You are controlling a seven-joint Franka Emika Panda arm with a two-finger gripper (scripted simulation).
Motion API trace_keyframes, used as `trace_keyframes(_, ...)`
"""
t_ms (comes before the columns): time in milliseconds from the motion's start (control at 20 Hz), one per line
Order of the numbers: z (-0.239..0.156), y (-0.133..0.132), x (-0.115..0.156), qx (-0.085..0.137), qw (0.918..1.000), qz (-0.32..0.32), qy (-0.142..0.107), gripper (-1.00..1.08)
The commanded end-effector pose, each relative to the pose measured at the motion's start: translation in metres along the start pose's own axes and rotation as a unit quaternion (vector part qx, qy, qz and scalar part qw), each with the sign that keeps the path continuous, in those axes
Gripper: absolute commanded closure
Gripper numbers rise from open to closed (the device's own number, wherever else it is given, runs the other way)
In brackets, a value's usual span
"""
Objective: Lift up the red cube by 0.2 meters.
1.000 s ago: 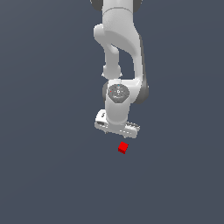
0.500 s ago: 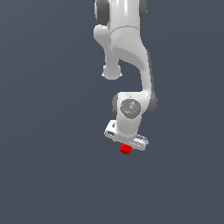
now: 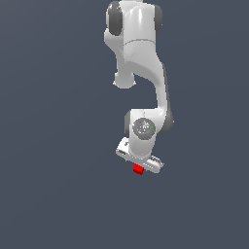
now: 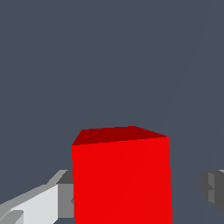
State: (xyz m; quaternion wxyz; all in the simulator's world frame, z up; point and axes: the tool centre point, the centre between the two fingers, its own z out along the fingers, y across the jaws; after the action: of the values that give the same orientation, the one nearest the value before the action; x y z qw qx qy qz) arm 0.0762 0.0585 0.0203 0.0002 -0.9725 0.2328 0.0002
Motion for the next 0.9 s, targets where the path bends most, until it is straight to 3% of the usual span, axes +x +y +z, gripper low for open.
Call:
trace_keyframes(0,0.000,0.000,0.001,0.000,1.0000,0.001,0.000,1.08)
trace_keyframes(850,-0.015,0.000,0.000,0.000,1.0000,0.001,0.000,1.08)
